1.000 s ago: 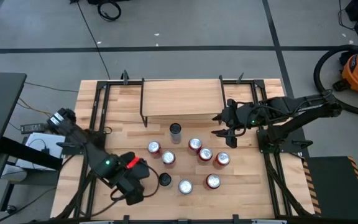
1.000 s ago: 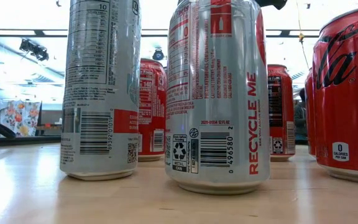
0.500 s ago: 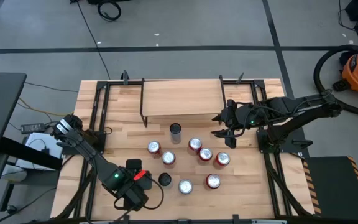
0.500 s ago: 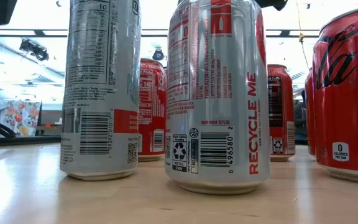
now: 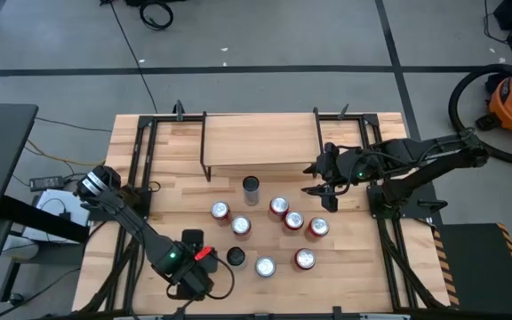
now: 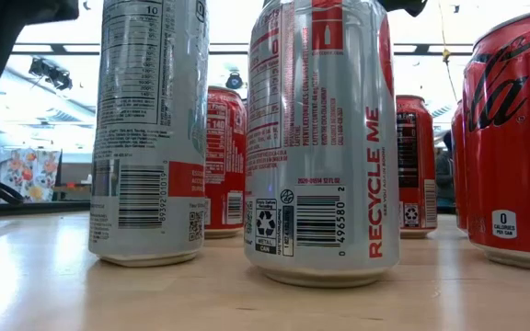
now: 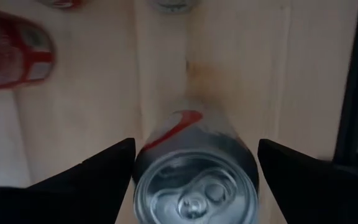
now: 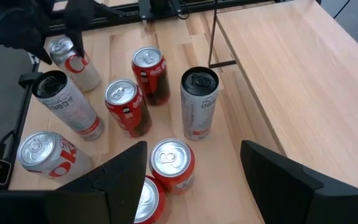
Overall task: Place canned beverage on shelf
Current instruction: Put the left silver soda can on the shelf
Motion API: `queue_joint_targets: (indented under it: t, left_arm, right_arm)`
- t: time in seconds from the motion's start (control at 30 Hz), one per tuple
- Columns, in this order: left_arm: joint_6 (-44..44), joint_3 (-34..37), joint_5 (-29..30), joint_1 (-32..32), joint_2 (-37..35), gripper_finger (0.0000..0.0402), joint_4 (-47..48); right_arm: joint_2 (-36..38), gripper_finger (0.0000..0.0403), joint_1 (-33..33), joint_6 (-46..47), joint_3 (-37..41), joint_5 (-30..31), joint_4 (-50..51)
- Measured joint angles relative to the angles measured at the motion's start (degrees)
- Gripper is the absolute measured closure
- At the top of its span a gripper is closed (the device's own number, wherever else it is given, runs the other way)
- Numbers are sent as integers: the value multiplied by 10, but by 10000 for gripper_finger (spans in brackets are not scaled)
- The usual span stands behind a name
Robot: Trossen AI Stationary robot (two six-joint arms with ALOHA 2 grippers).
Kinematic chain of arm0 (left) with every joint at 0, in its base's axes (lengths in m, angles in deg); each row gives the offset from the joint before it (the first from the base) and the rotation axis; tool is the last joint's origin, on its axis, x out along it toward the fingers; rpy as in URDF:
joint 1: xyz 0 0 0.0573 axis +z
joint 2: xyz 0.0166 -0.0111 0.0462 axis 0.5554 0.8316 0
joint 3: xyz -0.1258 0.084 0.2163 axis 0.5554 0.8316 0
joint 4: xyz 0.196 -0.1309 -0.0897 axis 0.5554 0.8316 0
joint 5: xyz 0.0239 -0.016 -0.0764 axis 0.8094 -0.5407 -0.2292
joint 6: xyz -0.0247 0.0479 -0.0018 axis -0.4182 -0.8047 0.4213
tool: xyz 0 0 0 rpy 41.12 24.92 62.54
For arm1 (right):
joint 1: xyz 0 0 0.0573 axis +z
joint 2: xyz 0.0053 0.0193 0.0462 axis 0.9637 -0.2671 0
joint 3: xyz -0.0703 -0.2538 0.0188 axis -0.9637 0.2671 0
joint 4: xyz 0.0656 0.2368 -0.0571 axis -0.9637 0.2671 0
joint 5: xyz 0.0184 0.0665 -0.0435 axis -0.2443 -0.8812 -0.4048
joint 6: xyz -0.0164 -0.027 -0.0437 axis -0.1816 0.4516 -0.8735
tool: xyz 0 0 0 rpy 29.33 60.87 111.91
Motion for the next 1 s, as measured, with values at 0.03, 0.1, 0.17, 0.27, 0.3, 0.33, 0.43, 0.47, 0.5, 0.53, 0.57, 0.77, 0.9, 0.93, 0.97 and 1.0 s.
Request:
queue_joint_targets:
  t: [0.03,0.1,0.17,0.27,0.3,0.33,0.43,0.47,0.5,0.53,0.57,0.77,0.9,0.93,0.97,1.0]
  left_arm:
    - [0,6,-4,0,0,53,-5]
    - [3,19,-8,0,0,53,-11]
    - [13,30,-12,2,0,53,-18]
    - [20,37,-23,4,0,53,-19]
    - [20,37,-23,5,0,53,-21]
    - [21,37,-23,5,0,53,-24]
    - [37,37,-24,10,0,54,-28]
    - [44,37,-24,12,0,54,-28]
    - [48,37,-24,14,0,55,-28]
    - [52,37,-24,17,0,58,-28]
    - [59,37,-24,19,0,62,-27]
    - [96,36,-25,40,0,101,-15]
    - [134,36,-25,61,-1,102,2]
    - [147,36,-25,67,-1,102,6]
    - [158,36,-26,73,-1,102,9]
    - [168,36,-29,79,-2,102,10]
  right_arm:
    - [0,136,0,2,0,0,0]
    - [0,137,1,6,0,-1,0]
    - [0,140,1,9,0,-2,0]
    - [0,144,1,9,0,-3,0]
    - [0,145,1,9,0,-3,0]
    - [0,146,1,8,0,-3,0]
    - [0,150,1,8,0,-2,0]
    - [0,150,1,8,0,-2,0]
    - [0,151,1,8,0,-2,0]
    - [0,151,1,8,0,-2,0]
    - [0,152,1,6,0,-2,0]
    - [0,152,0,-1,0,-1,0]
    - [0,152,-1,-7,0,1,0]
    - [0,152,-1,-8,0,1,1]
    - [0,152,-3,-10,0,1,1]
    - [0,152,-4,-11,0,1,1]
